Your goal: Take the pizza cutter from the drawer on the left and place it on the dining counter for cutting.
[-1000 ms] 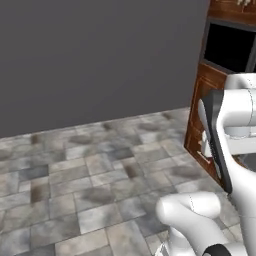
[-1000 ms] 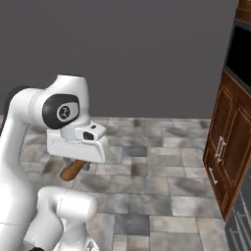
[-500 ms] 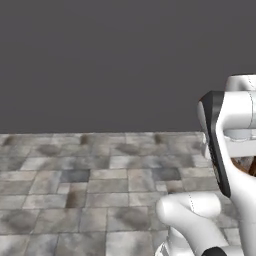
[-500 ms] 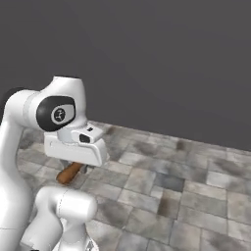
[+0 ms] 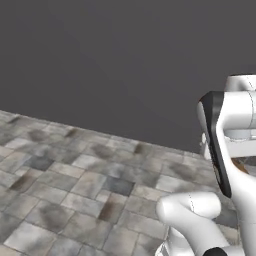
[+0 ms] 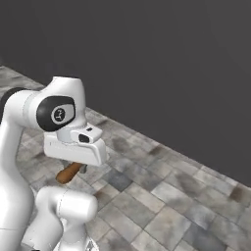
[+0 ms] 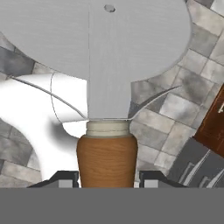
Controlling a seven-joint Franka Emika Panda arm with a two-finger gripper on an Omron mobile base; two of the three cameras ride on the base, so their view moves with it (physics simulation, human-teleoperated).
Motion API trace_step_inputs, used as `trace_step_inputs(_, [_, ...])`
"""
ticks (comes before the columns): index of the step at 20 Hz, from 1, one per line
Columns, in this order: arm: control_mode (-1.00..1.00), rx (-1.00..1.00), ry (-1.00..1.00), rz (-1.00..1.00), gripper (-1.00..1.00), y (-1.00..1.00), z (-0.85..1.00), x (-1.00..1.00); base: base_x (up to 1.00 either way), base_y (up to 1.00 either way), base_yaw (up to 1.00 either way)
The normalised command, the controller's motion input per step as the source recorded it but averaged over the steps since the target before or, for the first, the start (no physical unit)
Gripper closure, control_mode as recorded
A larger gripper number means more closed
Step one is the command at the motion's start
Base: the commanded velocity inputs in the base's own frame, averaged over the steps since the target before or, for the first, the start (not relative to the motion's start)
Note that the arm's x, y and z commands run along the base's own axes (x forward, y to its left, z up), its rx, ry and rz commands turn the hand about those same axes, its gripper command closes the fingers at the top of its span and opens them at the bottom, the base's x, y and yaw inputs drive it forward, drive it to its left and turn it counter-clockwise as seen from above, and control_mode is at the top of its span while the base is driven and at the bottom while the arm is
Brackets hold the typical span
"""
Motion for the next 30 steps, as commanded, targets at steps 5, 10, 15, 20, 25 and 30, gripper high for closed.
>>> trace_step_inputs(5, [1.0,0.0,0.0,0.0,1.0,0.0,0.0,0.0,1.0,-0.26,0.61])
trace_step_inputs(10, [1.0,0.0,0.0,0.0,1.0,0.0,0.0,0.0,1.0,-0.24,0.6])
trace_step_inputs(15, [1.0,0.0,0.0,0.0,1.0,0.0,0.0,0.0,1.0,-0.16,0.59])
trace_step_inputs(20, [1.0,0.0,0.0,0.0,1.0,0.0,0.0,0.0,1.0,-0.21,0.56])
trace_step_inputs(25, [1.0,0.0,0.0,0.0,1.0,0.0,0.0,0.0,1.0,-0.32,0.52])
trace_step_inputs(30, [1.0,0.0,0.0,0.0,1.0,0.0,0.0,0.0,1.0,-0.65,0.39])
